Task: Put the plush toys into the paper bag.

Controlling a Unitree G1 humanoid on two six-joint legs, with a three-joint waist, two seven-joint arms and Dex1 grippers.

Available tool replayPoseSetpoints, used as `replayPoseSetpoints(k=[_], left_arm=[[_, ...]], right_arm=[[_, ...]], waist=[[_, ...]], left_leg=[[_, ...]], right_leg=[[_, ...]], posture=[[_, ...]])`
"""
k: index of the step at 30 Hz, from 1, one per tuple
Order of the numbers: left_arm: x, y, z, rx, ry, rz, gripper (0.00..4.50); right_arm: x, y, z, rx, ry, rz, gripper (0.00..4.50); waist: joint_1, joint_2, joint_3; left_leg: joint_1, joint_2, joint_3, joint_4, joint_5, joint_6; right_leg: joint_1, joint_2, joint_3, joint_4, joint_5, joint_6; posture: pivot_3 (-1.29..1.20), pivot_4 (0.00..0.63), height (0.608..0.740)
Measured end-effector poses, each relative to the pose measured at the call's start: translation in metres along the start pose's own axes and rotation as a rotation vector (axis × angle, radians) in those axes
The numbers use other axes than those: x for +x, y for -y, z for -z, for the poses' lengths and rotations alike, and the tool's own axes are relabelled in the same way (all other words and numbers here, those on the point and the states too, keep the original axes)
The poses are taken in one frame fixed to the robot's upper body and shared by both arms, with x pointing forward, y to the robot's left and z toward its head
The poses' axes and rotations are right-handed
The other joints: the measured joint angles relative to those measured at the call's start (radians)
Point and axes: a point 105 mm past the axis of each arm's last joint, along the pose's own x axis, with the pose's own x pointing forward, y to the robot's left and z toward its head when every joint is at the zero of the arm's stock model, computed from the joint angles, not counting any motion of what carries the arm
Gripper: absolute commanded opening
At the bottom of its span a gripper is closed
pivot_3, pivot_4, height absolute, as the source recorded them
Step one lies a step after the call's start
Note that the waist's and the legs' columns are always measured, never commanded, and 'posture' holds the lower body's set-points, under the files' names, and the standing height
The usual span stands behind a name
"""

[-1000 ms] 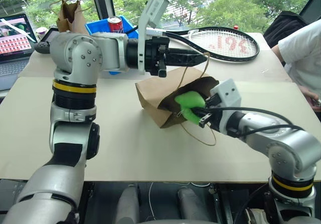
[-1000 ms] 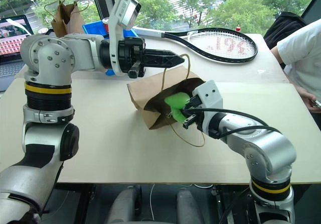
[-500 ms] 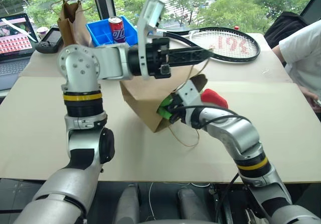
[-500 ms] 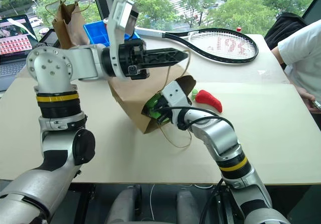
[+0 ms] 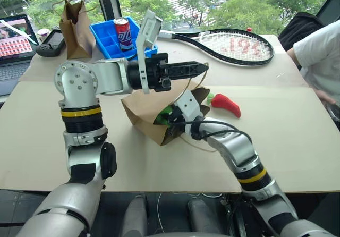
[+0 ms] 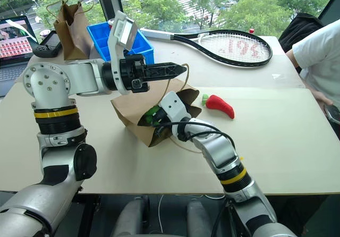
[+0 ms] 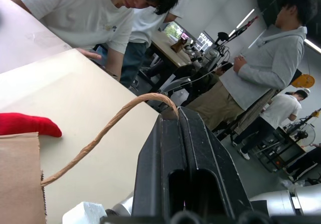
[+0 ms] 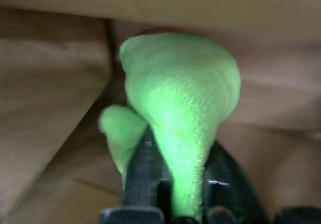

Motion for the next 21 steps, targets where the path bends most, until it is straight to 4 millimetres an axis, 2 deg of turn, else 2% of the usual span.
replayPoseSetpoints(k=[3, 6, 8, 16, 18, 21], left_arm=[[-0.005, -0.008, 0.006, -0.018, 0.001, -0.029, 0.0], [-0.012, -0.022, 0.016, -0.035, -0.011, -0.09, 0.0], [-0.013, -0.025, 0.021, -0.047, -0.019, -0.102, 0.0], [-0.013, -0.03, 0.026, -0.042, -0.019, -0.11, 0.0], [-0.014, -0.031, 0.027, -0.047, -0.019, -0.113, 0.0], [-0.014, -0.031, 0.027, -0.045, -0.018, -0.113, 0.0]], right_arm=[[-0.007, 0.004, 0.001, -0.003, -0.002, 0.014, 2.92], [-0.027, 0.011, -0.008, -0.029, 0.02, 0.034, 3.96], [-0.038, 0.015, -0.012, -0.036, 0.024, 0.049, 4.46], [-0.116, 0.037, -0.018, -0.04, -0.073, 0.066, 4.46], [-0.129, 0.048, -0.019, -0.034, -0.08, 0.103, 4.46], [-0.139, 0.07, -0.013, -0.012, -0.103, 0.183, 4.46]], waist=[[0.0, 0.0, 0.0], [0.001, 0.0, 0.0], [0.002, 0.0, 0.0], [0.013, 0.0, 0.0], [0.011, 0.0, 0.0], [0.006, 0.0, 0.0]], left_leg=[[0.0, 0.0, 0.0, 0.0, 0.001, -0.001], [0.0, 0.0, 0.0, 0.0, 0.001, -0.001], [0.0, 0.0, 0.0, 0.0, 0.001, -0.001], [0.001, -0.001, 0.0, 0.0, 0.001, -0.001], [0.001, -0.001, 0.0, 0.0, 0.001, -0.001], [0.001, -0.001, 0.0, 0.0, 0.001, -0.001]], right_leg=[[0.0, 0.0, 0.0, 0.0, 0.0, -0.001], [0.0, 0.0, 0.0, 0.0, 0.0, -0.001], [0.0, 0.0, -0.001, 0.0, 0.0, -0.001], [0.001, -0.001, -0.001, -0.001, 0.0, -0.001], [0.001, -0.001, -0.001, -0.001, 0.0, -0.001], [0.001, -0.001, -0.001, -0.001, 0.0, -0.001]], posture=[[0.0, 0.15, 0.74], [0.0, 0.15, 0.74], [0.0, 0.15, 0.74], [0.0, 0.15, 0.74], [0.0, 0.15, 0.74], [0.0, 0.15, 0.74]])
